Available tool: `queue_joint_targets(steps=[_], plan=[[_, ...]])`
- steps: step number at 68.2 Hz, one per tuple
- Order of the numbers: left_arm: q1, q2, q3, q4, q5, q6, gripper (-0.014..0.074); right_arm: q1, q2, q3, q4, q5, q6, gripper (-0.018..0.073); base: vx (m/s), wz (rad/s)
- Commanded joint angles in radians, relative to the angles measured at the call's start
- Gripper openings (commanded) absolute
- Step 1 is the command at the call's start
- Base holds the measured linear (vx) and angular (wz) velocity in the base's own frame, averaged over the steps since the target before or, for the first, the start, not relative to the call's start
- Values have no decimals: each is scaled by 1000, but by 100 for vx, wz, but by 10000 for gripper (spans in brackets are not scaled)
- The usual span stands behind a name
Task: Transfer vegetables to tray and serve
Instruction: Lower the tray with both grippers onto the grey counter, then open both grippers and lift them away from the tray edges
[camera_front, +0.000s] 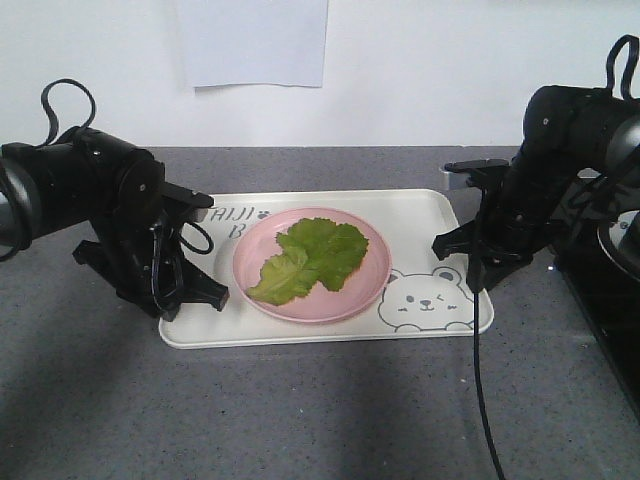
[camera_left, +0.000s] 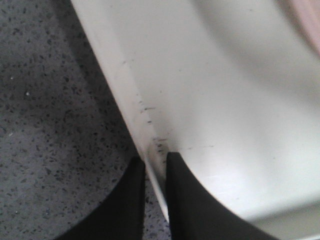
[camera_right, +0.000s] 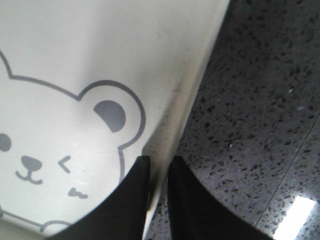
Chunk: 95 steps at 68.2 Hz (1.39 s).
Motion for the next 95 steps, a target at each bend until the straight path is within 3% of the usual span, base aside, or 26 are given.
queue_joint_targets(steps=[1,15,25,49,68,81,95], plan=[[-20,-23,-19,-40,-41,53,6,17,-60,-30,77,36,-24,172,0,0],[-20,-23,-19,-39,-5,53,50,17,-66,-30,76,34,-19,336,0,0],[-20,-24,-19,-32,25,53,118,17,-73,-33,74,33,-16,392,0,0],[-20,-40,-19,-15,65,53,316,17,-113,-33,-2,18,10,393,0,0],[-20,-104,-20,-5,66,53,328,17,-207,-33,3,-62,23,390,0,0],[-20,-188,-20,3,61,51,327,17,-313,-33,56,-124,-34,291,0,0],[-20,-345,-20,0,-33,42,283,17,-465,-33,146,-206,-112,21,0,0]])
